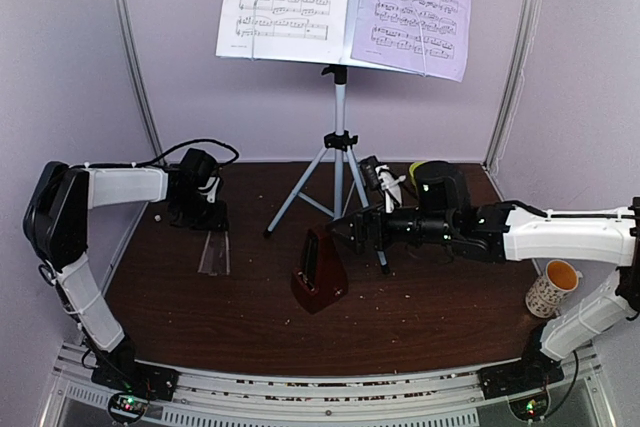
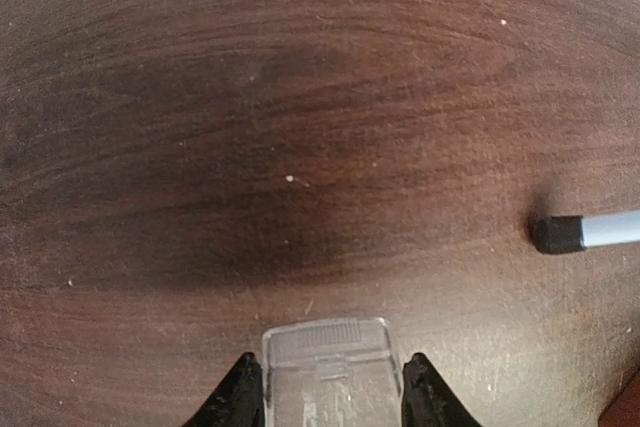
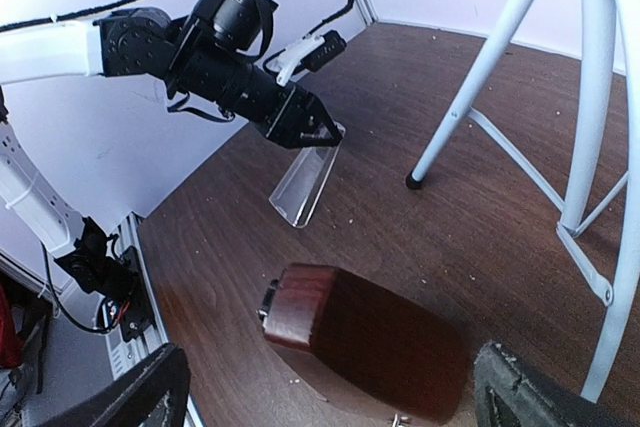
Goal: Set up the instrument practice props
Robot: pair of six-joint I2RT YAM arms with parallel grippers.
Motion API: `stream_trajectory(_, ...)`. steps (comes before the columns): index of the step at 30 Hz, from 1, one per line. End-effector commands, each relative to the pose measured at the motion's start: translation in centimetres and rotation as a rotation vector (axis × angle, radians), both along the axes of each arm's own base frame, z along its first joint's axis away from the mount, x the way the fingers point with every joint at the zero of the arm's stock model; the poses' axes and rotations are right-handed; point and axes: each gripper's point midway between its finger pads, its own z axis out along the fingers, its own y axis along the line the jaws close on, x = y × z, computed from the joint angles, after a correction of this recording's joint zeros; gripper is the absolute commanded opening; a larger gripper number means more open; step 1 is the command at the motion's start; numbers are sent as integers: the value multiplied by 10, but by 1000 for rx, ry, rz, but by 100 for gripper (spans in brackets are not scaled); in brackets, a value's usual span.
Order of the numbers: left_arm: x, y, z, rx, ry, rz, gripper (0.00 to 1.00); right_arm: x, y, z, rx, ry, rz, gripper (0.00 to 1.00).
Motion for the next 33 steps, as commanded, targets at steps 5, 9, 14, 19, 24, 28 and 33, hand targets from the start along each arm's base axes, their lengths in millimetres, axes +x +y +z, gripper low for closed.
stream_trajectory(5,16,6,2,1,-18,17,40,-12,-14,-32,-94,6,-1,100)
stream_trajectory(9,16,8,6,6,-27,23,59,-17,-18,-43,-111,17,4,100)
stream_trajectory(14,15,3,29,-46,-102,8,73,-22,-22,-57,-142,28,1,100)
stream_trajectory(19,-2,-42,67,-184,-303,-181,69,-28,-25,-79,-205,35,-12,88)
stream_trajectory(24,-29,-96,69,-277,-358,-381,56,-33,-18,-92,-273,14,-38,60)
stream_trajectory(28,-42,-126,62,-311,-356,-463,45,-34,-9,-101,-282,30,-52,47)
stream_trajectory(33,-48,-156,55,-441,-354,-496,39,-26,0,-110,-281,47,-88,42)
